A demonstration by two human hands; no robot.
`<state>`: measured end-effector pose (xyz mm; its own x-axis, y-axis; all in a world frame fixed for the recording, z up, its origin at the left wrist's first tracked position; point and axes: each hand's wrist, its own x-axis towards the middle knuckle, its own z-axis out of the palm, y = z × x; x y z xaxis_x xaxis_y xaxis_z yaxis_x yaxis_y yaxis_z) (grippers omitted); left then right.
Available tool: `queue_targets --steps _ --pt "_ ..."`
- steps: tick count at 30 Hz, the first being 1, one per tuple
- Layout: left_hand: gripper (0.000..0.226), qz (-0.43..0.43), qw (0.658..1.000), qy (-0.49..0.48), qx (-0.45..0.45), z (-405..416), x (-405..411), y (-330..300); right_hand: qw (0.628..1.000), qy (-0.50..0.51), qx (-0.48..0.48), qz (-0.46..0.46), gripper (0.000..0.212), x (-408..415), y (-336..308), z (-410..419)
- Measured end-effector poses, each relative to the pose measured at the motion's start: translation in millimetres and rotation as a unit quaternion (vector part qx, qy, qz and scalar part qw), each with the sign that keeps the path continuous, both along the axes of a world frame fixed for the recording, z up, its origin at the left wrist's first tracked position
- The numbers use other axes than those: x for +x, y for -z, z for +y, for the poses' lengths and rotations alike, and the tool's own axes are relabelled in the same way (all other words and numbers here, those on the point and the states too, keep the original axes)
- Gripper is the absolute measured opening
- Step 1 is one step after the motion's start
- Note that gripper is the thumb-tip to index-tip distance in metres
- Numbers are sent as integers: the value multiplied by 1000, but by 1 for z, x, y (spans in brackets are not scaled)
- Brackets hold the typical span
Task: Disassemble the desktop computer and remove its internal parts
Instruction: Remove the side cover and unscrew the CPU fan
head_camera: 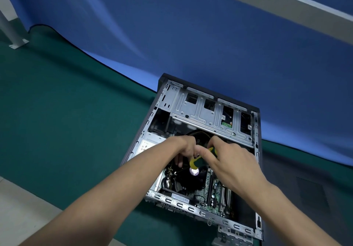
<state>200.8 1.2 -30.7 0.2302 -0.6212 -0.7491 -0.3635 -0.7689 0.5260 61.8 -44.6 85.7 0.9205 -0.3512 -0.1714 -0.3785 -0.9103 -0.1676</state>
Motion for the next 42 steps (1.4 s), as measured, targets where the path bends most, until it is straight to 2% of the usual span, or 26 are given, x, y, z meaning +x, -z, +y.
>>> queue_targets --steps 3,5,6,8,9,12,13,16,17,19,21,25,28,29,31,34,38,40,42 --pt "20 11 1000 5 -2 -1 -1 0 995 -9 99 5 18 1 3 0" --pt "21 8 1000 6 -1 -1 -1 1 987 35 156 3 22 1 2 1" --pt "21 10 1000 5 -1 -2 0 2 986 64 153 2 29 2 2 -1" --pt "21 14 1000 6 0 -2 1 4 995 77 61 23 43 3 0 -4" --pt "21 12 1000 8 0 -2 1 3 996 68 41 34 42 3 1 -6" --pt "22 1 1000 10 -2 -2 1 1 991 29 125 39 17 3 -2 -6" --pt "23 1 1000 12 -2 -2 1 0 991 17 128 42 21 2 -3 -3" --pt "25 16 1000 15 -1 -2 1 1 998 25 37 43 37 2 -4 0" --pt "23 15 1000 15 -2 -2 1 1 999 19 33 36 37 1 -3 0" --pt "13 13 1000 11 -9 -2 0 1 995 -1 93 27 21 0 -3 1" --pt "7 8 1000 11 -10 -1 0 0 992 -24 116 32 24 0 -5 7" --pt "16 0 1000 13 -7 0 0 -1 1000 -11 -3 17 39 5 -5 6" --pt "16 1 1000 17 -8 -1 -1 0 995 -36 91 32 18 8 -3 5" --pt "14 0 1000 16 -8 -1 -1 0 992 -31 115 38 17 7 -4 6" --pt "14 2 1000 13 -6 -1 0 -1 995 4 96 41 25 5 -5 5" --pt "15 7 1000 9 0 -1 0 -1 997 49 11 52 47 3 -6 0" --pt "27 11 1000 10 1 -1 1 -1 995 23 88 44 26 1 -5 3" --pt "30 13 1000 14 -2 -1 1 -1 992 43 110 41 25 0 -3 5" --pt "26 14 1000 11 -4 0 1 -1 993 72 87 30 32 2 -2 6"
